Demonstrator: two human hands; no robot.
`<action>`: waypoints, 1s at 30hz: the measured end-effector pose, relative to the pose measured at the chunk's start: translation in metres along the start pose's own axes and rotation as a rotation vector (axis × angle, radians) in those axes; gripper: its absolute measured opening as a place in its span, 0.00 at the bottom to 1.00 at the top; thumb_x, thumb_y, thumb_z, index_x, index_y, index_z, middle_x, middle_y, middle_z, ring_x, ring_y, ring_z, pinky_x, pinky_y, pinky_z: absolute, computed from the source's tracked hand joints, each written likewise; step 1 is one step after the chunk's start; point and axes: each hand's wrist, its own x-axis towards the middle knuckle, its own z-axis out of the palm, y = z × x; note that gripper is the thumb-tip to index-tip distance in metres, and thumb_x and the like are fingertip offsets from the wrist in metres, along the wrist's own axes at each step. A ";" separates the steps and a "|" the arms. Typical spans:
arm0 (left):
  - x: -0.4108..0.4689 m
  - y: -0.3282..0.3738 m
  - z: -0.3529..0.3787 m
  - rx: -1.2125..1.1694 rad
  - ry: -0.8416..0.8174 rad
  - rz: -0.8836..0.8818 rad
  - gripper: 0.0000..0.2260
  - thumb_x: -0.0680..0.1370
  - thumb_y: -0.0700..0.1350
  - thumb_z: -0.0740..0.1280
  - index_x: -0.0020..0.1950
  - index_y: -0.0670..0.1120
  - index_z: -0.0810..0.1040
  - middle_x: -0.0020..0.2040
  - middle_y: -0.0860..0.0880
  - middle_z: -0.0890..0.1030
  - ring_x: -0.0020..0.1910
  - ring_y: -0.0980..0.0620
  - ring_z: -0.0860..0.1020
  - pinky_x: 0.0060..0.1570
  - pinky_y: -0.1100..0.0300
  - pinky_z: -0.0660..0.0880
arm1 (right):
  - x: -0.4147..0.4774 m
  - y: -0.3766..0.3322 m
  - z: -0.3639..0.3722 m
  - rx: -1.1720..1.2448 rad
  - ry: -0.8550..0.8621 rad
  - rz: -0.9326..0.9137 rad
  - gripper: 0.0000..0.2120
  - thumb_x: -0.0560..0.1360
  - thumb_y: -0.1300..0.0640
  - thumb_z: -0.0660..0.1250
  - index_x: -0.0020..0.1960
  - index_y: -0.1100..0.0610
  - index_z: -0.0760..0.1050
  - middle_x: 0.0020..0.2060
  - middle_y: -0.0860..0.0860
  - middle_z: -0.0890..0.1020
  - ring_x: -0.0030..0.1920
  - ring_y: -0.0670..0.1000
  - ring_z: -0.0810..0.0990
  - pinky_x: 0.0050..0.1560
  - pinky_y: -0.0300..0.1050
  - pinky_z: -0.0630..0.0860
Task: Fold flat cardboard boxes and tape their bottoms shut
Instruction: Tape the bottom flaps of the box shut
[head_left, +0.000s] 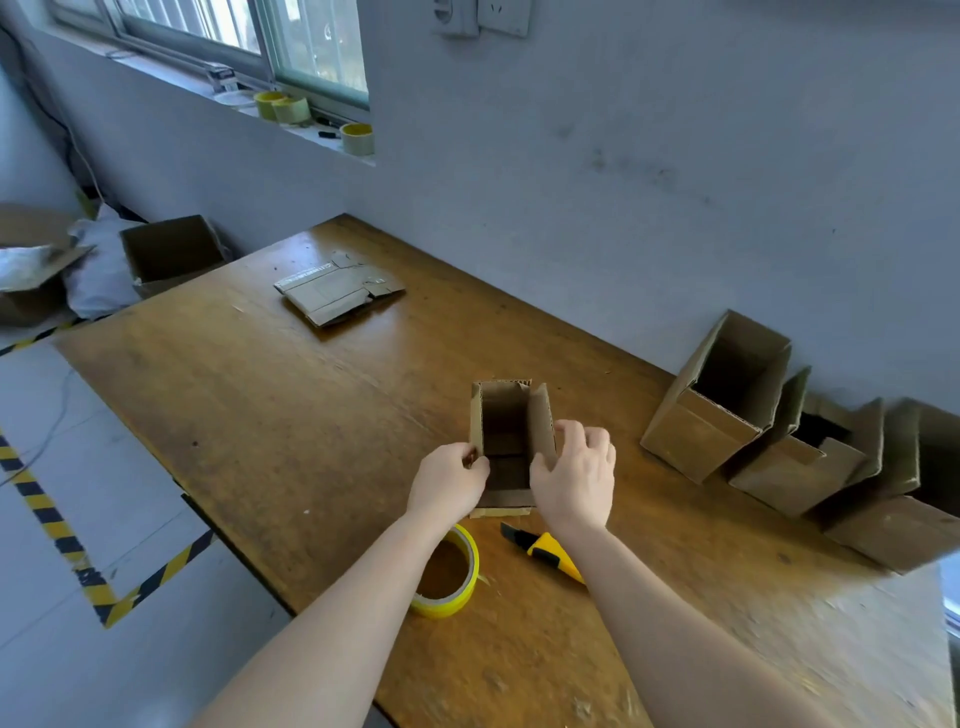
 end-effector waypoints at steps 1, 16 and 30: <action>0.000 0.003 -0.001 0.025 0.028 0.018 0.17 0.81 0.50 0.61 0.67 0.47 0.75 0.62 0.49 0.79 0.57 0.51 0.77 0.48 0.66 0.70 | 0.001 0.002 -0.001 0.042 -0.044 0.072 0.19 0.76 0.57 0.67 0.66 0.54 0.69 0.61 0.53 0.73 0.57 0.50 0.73 0.50 0.43 0.76; 0.112 0.075 0.013 0.097 -0.215 0.315 0.16 0.81 0.49 0.60 0.68 0.46 0.74 0.63 0.48 0.78 0.57 0.51 0.77 0.45 0.70 0.68 | 0.079 0.017 -0.012 0.289 0.183 0.255 0.16 0.77 0.61 0.66 0.64 0.56 0.76 0.56 0.51 0.82 0.56 0.50 0.80 0.55 0.43 0.77; 0.211 0.139 0.073 0.138 -0.469 0.526 0.17 0.82 0.47 0.59 0.70 0.46 0.71 0.66 0.47 0.76 0.61 0.50 0.75 0.51 0.65 0.68 | 0.152 0.024 -0.012 0.035 0.388 0.457 0.16 0.80 0.62 0.61 0.67 0.58 0.74 0.59 0.54 0.81 0.60 0.55 0.78 0.59 0.49 0.75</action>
